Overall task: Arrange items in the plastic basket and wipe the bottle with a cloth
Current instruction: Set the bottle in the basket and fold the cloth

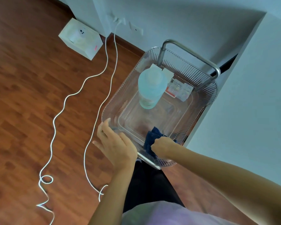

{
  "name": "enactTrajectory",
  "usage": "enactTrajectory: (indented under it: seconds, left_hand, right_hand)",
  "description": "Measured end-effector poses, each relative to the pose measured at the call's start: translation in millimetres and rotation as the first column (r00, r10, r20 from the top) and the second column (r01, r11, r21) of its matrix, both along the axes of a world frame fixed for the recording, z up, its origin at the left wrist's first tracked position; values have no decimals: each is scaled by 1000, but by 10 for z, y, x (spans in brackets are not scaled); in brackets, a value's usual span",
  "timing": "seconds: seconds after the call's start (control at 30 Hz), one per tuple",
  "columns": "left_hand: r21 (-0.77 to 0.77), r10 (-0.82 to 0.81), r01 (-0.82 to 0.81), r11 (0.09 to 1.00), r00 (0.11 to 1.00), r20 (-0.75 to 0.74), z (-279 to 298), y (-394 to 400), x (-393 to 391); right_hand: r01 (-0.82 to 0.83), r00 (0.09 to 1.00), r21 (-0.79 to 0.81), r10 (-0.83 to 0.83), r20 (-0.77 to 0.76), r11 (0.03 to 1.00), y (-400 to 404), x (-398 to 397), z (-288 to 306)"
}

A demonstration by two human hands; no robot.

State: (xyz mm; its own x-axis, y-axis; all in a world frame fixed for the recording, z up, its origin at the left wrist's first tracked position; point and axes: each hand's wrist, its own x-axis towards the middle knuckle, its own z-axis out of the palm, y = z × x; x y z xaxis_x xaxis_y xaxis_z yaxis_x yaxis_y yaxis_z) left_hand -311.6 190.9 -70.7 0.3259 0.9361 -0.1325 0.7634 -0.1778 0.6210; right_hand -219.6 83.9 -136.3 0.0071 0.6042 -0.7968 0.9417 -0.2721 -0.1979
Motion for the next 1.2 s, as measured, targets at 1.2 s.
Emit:
enactTrajectory:
  seconds: [1.2]
  left_hand:
    - [-40,48,-44,998,993,105,40,-12,-8]
  right_hand:
    - [-213,977,9,213,21,977,32,230,17]
